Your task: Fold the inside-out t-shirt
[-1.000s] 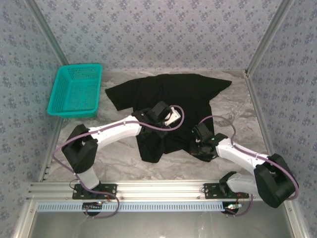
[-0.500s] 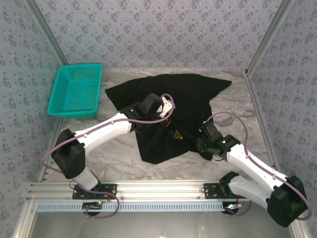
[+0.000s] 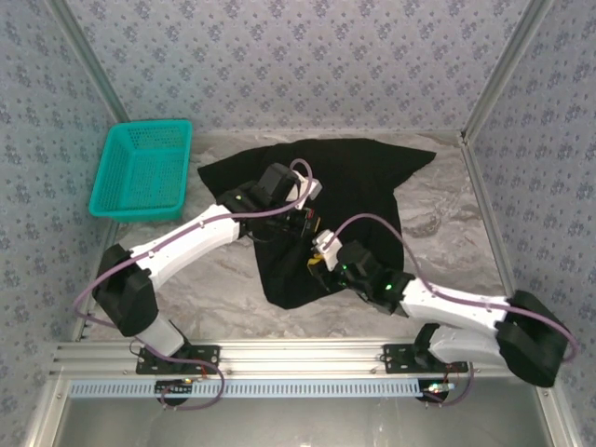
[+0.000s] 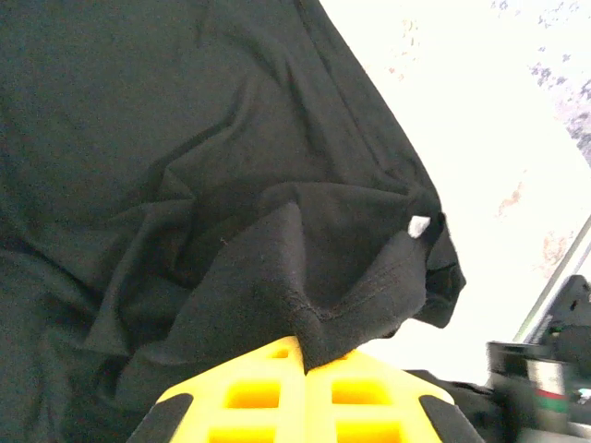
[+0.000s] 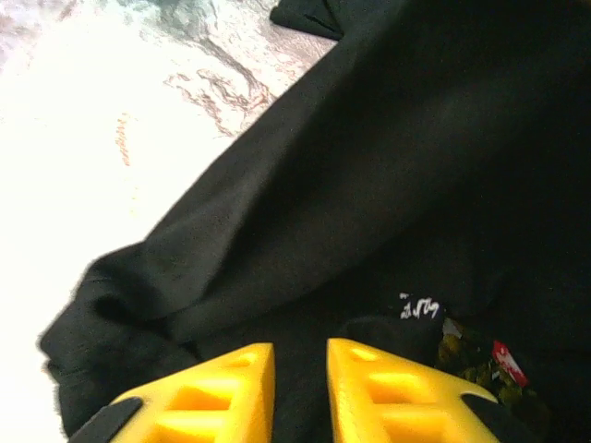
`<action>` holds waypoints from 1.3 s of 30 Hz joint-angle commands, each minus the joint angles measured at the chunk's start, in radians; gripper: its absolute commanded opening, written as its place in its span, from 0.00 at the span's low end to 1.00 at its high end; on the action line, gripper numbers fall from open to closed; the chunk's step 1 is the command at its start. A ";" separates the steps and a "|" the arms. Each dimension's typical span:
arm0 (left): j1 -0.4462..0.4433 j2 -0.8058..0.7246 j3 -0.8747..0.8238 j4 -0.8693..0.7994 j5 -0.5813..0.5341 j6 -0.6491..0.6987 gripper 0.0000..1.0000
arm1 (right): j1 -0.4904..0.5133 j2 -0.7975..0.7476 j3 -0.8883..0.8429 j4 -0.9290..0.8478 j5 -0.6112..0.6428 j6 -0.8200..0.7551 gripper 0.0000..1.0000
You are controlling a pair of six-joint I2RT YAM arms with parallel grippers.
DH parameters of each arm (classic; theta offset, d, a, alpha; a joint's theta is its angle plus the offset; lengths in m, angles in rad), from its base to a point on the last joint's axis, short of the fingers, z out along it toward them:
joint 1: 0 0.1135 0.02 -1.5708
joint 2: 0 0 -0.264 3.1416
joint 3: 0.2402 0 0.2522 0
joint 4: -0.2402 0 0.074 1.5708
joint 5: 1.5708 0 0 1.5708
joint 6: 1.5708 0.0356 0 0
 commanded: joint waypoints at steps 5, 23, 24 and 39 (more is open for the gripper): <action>0.014 -0.113 0.090 -0.054 0.072 -0.007 0.00 | -0.056 0.255 -0.027 0.482 0.229 -0.181 0.20; -0.024 -0.226 0.164 0.060 0.131 0.010 0.00 | -0.113 0.545 0.196 0.450 0.352 -0.006 0.28; -0.029 -0.239 0.157 0.080 0.136 0.006 0.00 | -0.109 0.559 0.215 0.439 0.372 -0.014 0.29; -0.149 -0.154 0.273 -0.013 -0.198 0.090 0.00 | 0.022 0.634 0.311 0.411 0.553 -0.159 0.37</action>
